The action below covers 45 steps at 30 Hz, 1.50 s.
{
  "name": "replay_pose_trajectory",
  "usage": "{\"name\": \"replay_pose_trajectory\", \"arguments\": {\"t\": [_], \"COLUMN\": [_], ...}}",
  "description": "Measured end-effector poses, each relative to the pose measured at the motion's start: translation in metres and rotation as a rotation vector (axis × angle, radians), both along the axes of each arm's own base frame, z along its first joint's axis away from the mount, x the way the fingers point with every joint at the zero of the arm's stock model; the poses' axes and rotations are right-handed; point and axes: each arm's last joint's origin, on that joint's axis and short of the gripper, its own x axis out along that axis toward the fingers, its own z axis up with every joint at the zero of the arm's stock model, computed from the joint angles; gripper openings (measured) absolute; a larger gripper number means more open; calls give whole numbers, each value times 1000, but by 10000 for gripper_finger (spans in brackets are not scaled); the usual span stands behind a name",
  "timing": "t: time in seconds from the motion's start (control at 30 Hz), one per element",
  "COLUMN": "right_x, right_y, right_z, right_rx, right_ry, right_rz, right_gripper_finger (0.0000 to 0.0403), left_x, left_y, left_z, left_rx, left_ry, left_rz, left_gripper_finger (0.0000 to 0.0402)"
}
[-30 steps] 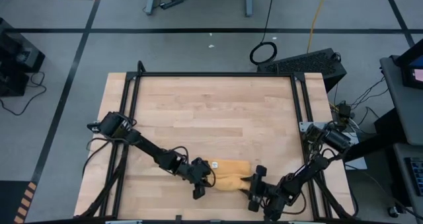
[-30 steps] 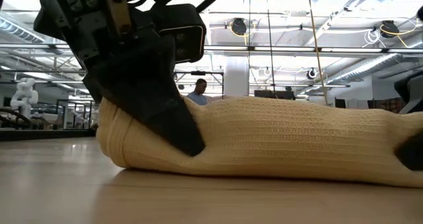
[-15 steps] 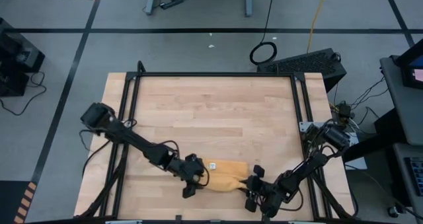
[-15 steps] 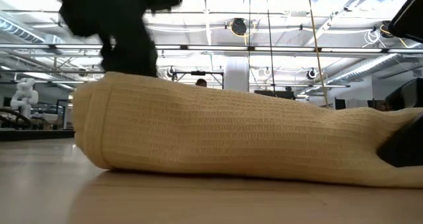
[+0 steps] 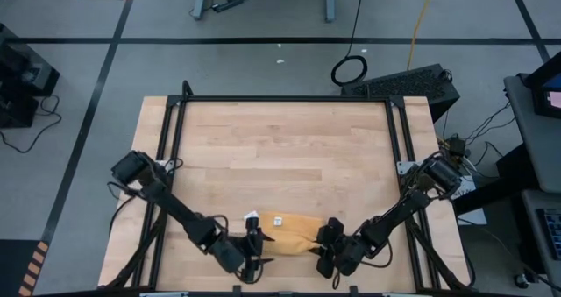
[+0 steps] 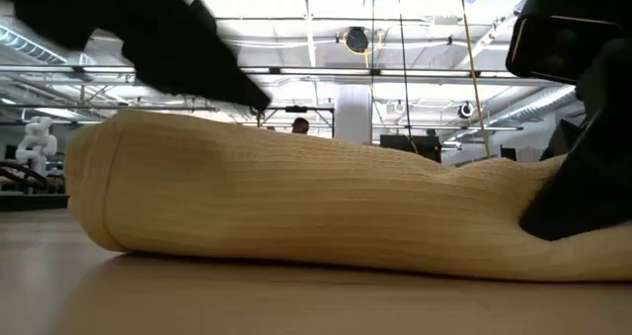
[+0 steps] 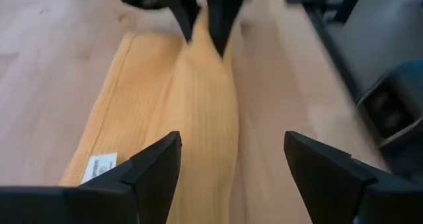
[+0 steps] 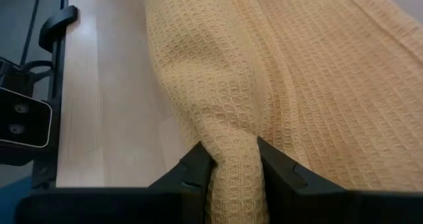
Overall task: Roll towel into tight, uniform cylinder
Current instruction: Roll the orange towel
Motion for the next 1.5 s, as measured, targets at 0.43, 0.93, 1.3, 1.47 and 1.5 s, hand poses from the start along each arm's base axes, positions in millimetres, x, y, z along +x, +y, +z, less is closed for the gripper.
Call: {"name": "replay_pose_trajectory", "arguments": {"t": [0.43,0.93,1.3,1.47,1.5], "right_x": [8,13,13,13,13], "right_y": [-12,-16,-16,-16,-16], "right_z": [9,9,9,9,9], "right_rx": [83,127,127,128,130], "right_ry": [45,71,72,75,77], "right_rz": [8,32,37,43,46], "right_gripper_finger": [73,73,73,73,73], "left_x": [0,6,8,9,8], "left_y": [-8,-11,-7,-3,-2], "left_z": [-39,-42,-43,-46,-47], "left_rx": [193,246,244,263,262], "left_ry": [25,-36,5,71,85], "left_rz": [-28,-30,20,5,13], "left_gripper_finger": [272,272,394,380,379]}}
